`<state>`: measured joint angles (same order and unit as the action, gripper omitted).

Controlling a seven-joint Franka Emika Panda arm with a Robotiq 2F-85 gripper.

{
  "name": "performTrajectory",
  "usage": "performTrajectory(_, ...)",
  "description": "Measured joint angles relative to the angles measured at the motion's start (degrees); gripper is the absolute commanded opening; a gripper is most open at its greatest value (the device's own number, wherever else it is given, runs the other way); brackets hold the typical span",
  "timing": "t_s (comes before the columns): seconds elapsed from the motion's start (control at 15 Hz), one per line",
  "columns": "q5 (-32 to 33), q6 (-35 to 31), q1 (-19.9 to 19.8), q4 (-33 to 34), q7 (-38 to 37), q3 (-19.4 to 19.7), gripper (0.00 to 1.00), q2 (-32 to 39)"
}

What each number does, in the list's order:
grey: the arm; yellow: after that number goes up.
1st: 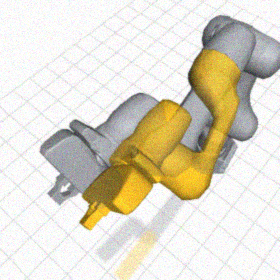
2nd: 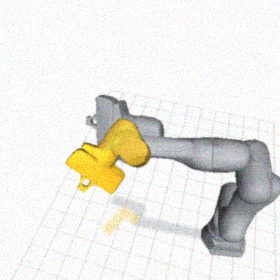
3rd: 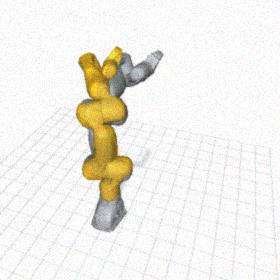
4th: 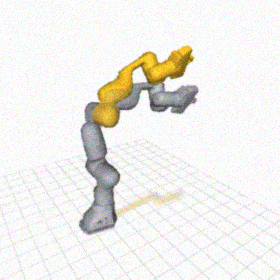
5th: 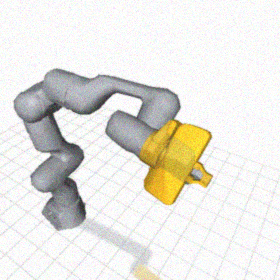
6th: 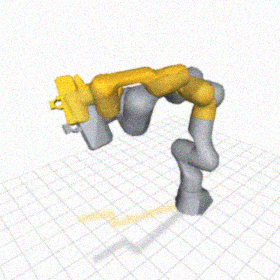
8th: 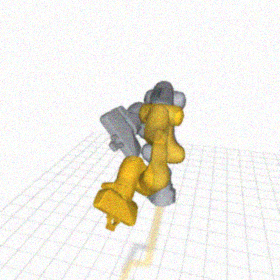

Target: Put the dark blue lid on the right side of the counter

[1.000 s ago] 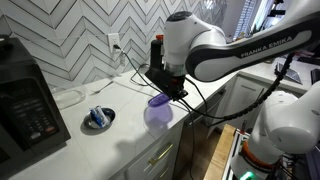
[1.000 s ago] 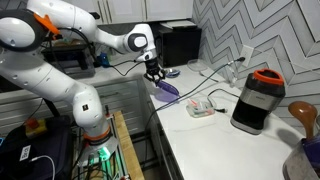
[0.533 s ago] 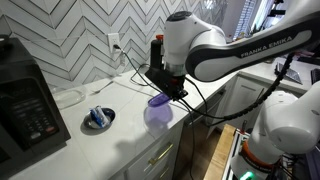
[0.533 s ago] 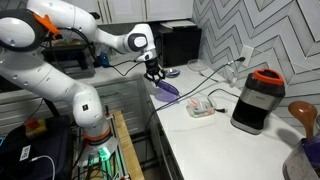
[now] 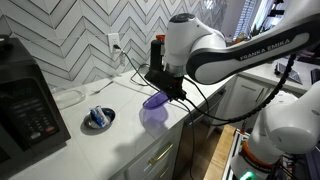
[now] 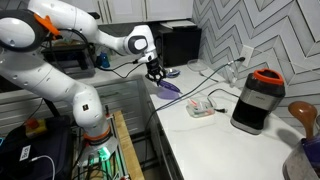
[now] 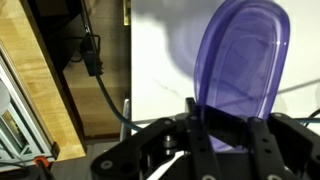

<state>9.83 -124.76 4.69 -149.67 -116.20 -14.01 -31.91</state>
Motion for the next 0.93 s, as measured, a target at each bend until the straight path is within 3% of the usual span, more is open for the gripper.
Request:
performTrajectory(0.4,-4.32,-8.80,0.68,-4.43,10.86,1.22,0.01,-0.13)
performTrajectory(0.47,-4.62,-8.92,0.71,-5.31,11.48,1.02,0.30,-0.32)
performTrajectory(0.6,-4.95,-8.85,0.71,-7.38,11.82,0.60,0.38,-0.97)
performTrajectory(0.93,-4.79,-6.23,-1.23,-7.65,11.56,-0.01,0.75,-1.60)
